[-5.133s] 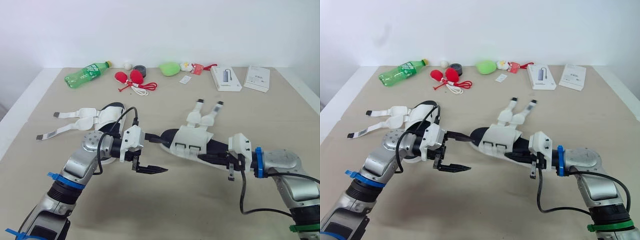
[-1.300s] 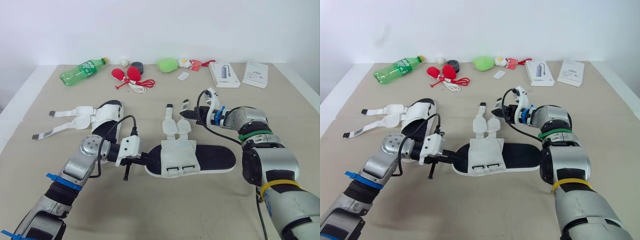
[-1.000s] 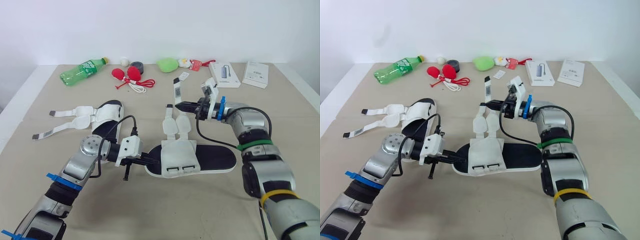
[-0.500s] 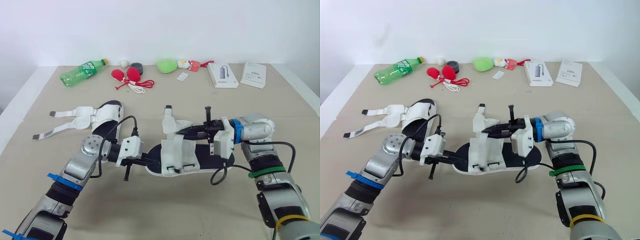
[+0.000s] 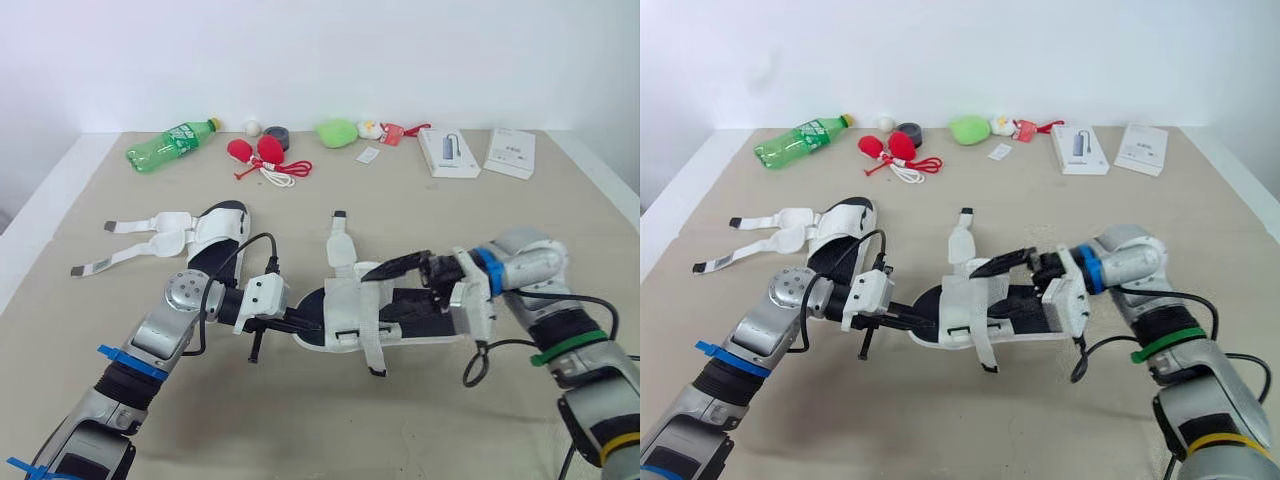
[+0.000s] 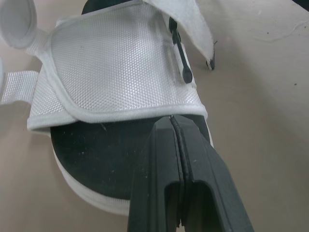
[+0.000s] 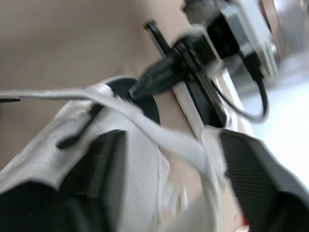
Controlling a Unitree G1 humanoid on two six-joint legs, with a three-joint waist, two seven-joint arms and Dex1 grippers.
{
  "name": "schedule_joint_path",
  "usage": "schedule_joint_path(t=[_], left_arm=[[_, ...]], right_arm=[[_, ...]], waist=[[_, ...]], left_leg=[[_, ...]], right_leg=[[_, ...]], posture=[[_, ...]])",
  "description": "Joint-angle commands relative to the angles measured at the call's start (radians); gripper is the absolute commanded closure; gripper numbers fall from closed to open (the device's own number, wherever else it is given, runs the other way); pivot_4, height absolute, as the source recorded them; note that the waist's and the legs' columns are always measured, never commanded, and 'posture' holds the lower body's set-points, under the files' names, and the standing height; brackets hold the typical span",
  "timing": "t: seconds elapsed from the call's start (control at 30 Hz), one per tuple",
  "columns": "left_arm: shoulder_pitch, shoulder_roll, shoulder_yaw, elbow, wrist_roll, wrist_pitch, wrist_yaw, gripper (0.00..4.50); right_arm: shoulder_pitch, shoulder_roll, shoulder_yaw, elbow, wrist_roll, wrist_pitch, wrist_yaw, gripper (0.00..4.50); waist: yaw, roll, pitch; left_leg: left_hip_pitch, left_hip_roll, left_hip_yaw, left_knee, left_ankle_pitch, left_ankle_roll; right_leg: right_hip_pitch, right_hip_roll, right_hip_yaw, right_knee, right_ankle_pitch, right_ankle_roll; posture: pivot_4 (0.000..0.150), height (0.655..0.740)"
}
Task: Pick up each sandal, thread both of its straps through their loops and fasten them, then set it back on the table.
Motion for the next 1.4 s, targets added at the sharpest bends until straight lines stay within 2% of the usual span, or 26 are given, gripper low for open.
schedule_joint_path(t=[0.03, 0.1, 0.2, 0.3, 0.37, 0.53, 0.7, 0.83, 0.97, 1.27, 1.3, 1.33, 1.4], left_arm=[[-0.01, 0.006, 0.007, -0.006, -0.01, -0.005, -0.013, 4.5], [-0.013, 0.002, 0.008, 0.002, -0.014, 0.012, -0.007, 4.5], [-0.019, -0.006, 0.015, 0.004, -0.027, 0.063, 0.012, 4.5], [-0.015, -0.005, 0.017, -0.002, -0.025, 0.091, 0.03, 4.5], [-0.006, 0.0, 0.02, -0.012, -0.023, 0.109, 0.045, 4.5], [0.01, 0.021, 0.017, -0.028, 0.008, 0.103, 0.078, 4.5], [0.015, 0.028, 0.016, -0.026, 0.039, 0.086, 0.108, 4.5], [0.028, 0.032, 0.012, -0.044, 0.034, 0.094, 0.106, 4.5], [0.028, 0.028, 0.011, -0.046, 0.034, 0.094, 0.106, 4.5], [0.014, 0.005, 0.008, -0.047, 0.03, 0.093, 0.12, 4.5], [0.012, 0.003, 0.007, -0.05, 0.03, 0.094, 0.121, 4.5], [0.011, 0.003, 0.007, -0.054, 0.03, 0.091, 0.12, 4.5], [0.008, 0.003, 0.007, -0.06, 0.029, 0.086, 0.117, 4.5]], right_arm=[[0.091, -0.102, -0.107, -0.138, 0.058, 0.264, -0.064, 0.06], [0.208, -0.237, -0.166, -0.314, 0.202, 0.683, -0.204, 0.06], [0.361, -0.411, -0.251, -0.543, 0.466, 1.162, -0.336, 0.06], [0.513, -0.497, -0.351, -0.729, 0.659, 1.417, -0.412, 0.06], [0.605, -0.502, -0.406, -0.831, 0.765, 1.532, -0.484, 0.06], [0.707, -0.426, -0.397, -0.966, 0.735, 1.67, -0.652, 0.06], [0.736, -0.332, -0.345, -0.984, 0.586, 1.723, -0.746, 0.06], [0.75, -0.26, -0.36, -0.972, 0.591, 1.791, -0.807, 0.06], [0.717, -0.209, -0.355, -0.97, 0.573, 1.839, -0.826, 0.06], [0.55, -0.097, -0.352, -0.96, 0.643, 2.02, -0.911, 0.06], [0.541, -0.092, -0.353, -0.958, 0.645, 2.036, -0.914, 0.57], [0.536, -0.095, -0.35, -0.96, 0.638, 2.049, -0.908, 0.7], [0.53, -0.093, -0.352, -0.96, 0.633, 2.072, -0.906, 1.59]], waist=[[0.005, 0.0, 0.0], [0.007, 0.0, 0.0], [0.007, 0.001, 0.0], [-0.003, 0.0, 0.0], [-0.004, 0.0, 0.0], [-0.003, -0.001, 0.0], [-0.003, -0.001, 0.0], [-0.003, -0.002, 0.0], [-0.003, -0.002, 0.0], [-0.003, -0.002, 0.0], [-0.003, -0.002, 0.0], [-0.003, -0.002, 0.0], [-0.002, -0.002, 0.0]], left_leg=[[0.0, 0.0, -0.001, 0.0, 0.0, 0.0], [-0.002, -0.001, -0.001, 0.0, 0.0, 0.0], [-0.002, -0.001, -0.001, 0.0, 0.0, 0.0], [-0.001, 0.0, -0.001, 0.0, 0.0, 0.0], [0.0, 0.001, -0.002, 0.0, 0.0, 0.0], [-0.001, 0.003, -0.002, 0.0, 0.002, -0.001], [-0.002, 0.002, 0.0, 0.003, 0.003, -0.001], [-0.003, 0.001, 0.001, 0.004, 0.003, -0.001], [-0.003, 0.001, 0.0, 0.004, 0.003, 0.0], [-0.004, 0.0, 0.0, 0.004, 0.003, 0.0], [-0.004, 0.0, 0.0, 0.004, 0.003, 0.0], [-0.004, 0.0, 0.0, 0.004, 0.003, 0.0], [-0.004, 0.0, 0.0, 0.004, 0.003, 0.0]], right_leg=[[0.0, -0.001, -0.001, 0.0, 0.0, 0.0], [0.0, -0.002, -0.001, 0.0, 0.0, 0.0], [0.0, -0.003, -0.002, 0.0, 0.0, 0.0], [0.0, -0.001, -0.002, 0.0, 0.0, 0.0], [0.0, 0.002, -0.002, 0.0, -0.002, 0.003], [0.0, 0.004, -0.001, 0.0, -0.003, 0.008], [0.0, 0.003, 0.001, -0.001, -0.001, 0.011], [-0.001, 0.003, 0.002, -0.001, -0.001, 0.012], [-0.001, 0.003, 0.002, -0.001, -0.001, 0.012], [-0.001, 0.005, 0.002, -0.001, -0.001, 0.012], [-0.002, 0.005, 0.002, -0.001, -0.001, 0.012], [-0.002, 0.005, 0.002, -0.001, -0.001, 0.012], [-0.002, 0.004, 0.002, -0.001, -0.001, 0.013]], posture=[[0.15, 0.74], [0.15, 0.74], [0.15, 0.74], [0.15, 0.74], [0.15, 0.74], [0.15, 0.74], [0.15, 0.74], [0.15, 0.74], [0.15, 0.74], [0.15, 0.74], [0.15, 0.74], [0.15, 0.74], [0.15, 0.74]])
